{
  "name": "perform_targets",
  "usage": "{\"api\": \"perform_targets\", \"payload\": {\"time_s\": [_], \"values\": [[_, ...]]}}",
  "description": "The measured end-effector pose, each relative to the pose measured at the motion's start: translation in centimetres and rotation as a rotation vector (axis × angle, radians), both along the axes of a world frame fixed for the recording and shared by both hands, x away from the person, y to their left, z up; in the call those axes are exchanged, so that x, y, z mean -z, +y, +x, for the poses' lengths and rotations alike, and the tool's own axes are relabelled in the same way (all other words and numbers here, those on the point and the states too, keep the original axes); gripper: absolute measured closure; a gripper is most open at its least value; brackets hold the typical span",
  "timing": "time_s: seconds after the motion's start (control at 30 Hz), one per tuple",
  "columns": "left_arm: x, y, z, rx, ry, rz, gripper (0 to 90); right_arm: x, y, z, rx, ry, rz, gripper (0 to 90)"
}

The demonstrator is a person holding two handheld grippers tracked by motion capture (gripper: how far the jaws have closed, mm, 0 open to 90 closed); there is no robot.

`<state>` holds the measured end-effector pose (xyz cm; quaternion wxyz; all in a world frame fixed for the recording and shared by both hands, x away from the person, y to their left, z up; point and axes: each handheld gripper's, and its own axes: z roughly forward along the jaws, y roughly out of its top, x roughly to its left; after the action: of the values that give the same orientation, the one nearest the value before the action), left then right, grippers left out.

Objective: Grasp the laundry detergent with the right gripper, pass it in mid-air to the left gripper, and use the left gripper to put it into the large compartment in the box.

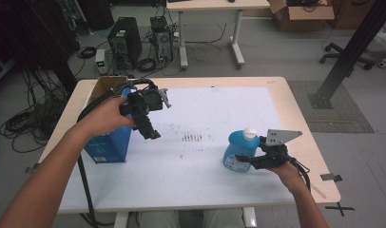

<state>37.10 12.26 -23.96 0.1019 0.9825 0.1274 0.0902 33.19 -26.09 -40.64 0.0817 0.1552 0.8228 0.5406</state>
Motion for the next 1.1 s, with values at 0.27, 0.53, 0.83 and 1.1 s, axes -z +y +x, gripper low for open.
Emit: {"api": "perform_targets", "payload": {"time_s": [0.27,0.53,0.83,1.1], "values": [[-0.4,-0.2,-0.2,0.005,-0.006,0.006,7.0,-1.2,-0.1,0.0,-0.016,-0.007,0.006,44.1],[-1.1,-0.8,-0.7,0.010,-0.006,-0.001,7.1,-3.7,0.3,-0.6,-0.051,-0.021,-0.027,44.1],[-2.5,-2.0,-1.8,0.033,-0.004,0.009,7.2,-7.5,0.9,-1.1,-0.100,-0.007,-0.092,44.1],[-3.7,-3.0,-2.7,0.061,0.008,0.010,7.4,-10.0,1.9,-1.2,-0.132,-0.013,-0.101,44.1]]}}
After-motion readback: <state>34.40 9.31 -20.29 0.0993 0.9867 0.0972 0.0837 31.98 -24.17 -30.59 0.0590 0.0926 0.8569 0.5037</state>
